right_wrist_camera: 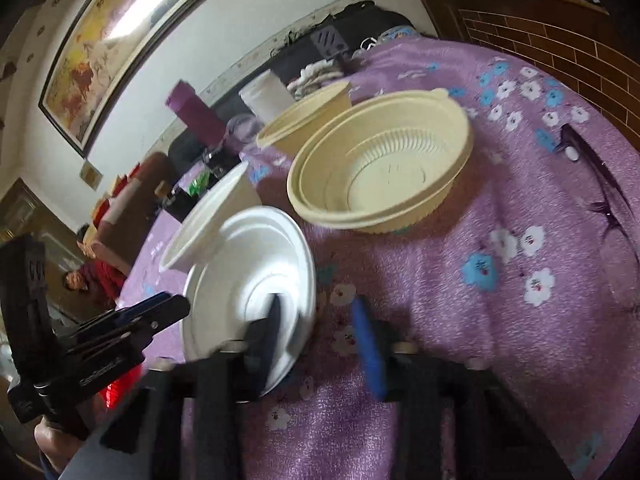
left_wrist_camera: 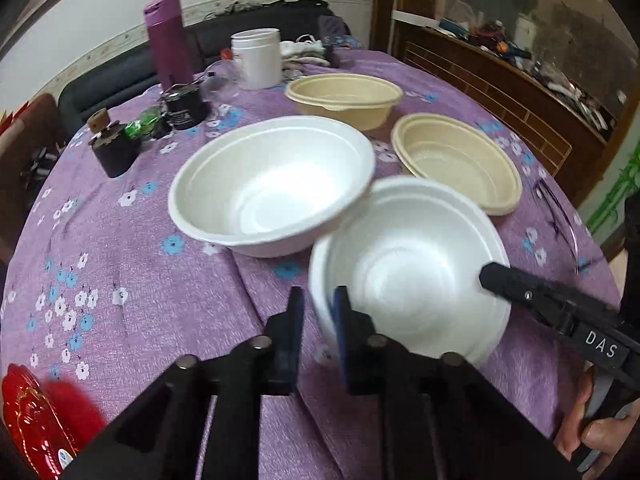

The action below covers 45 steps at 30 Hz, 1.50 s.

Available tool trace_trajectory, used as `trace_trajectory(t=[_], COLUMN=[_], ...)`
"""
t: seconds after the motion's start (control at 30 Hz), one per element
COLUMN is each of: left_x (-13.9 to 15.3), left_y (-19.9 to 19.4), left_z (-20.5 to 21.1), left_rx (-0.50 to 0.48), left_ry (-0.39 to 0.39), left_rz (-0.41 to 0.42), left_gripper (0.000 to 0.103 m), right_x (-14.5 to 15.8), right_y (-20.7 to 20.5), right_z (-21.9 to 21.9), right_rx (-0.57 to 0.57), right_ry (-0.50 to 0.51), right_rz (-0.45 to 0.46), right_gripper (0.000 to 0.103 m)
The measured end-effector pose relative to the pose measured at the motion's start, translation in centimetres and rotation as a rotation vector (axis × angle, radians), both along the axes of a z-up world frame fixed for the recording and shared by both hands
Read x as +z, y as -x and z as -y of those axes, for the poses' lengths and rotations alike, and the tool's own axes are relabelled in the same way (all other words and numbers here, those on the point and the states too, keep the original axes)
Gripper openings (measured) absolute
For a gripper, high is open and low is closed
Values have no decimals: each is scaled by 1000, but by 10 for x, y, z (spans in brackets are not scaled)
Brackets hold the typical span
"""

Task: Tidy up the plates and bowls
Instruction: 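Grasp the rim of the large white bowl with both tools, then carry the white bowl with both tools and lower it onto the red plates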

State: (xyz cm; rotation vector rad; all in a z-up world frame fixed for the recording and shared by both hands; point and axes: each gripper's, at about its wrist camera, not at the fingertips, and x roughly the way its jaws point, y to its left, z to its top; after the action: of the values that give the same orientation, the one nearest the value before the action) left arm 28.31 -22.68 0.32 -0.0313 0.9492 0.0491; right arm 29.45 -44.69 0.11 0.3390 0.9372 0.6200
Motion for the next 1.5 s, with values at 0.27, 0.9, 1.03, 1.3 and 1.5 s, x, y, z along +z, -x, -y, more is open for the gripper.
trace_trajectory(t=[0.27,0.9,1.03,1.3,1.5], left_x=[8,11,0,0,3], left_y=[32,115,107,113,121], left_z=[-14,-54,-47,-36,-36], left_rx=[23,94,87,76,92], left_ry=[37,-24,-75,-123,-154], left_rz=[-1,82,85,121,135], left_gripper=[13,45,30,15,15], right_x=[16,20,22,19,24], right_y=[26,81,85,97,102], right_z=[-15,-77,-77,-85,-90], right_rx=[55,243,240,248,257], right_ry=[31,144,199,266,263], right_rz=[55,114,147,188,202], right_gripper=[15,35,35,22,22])
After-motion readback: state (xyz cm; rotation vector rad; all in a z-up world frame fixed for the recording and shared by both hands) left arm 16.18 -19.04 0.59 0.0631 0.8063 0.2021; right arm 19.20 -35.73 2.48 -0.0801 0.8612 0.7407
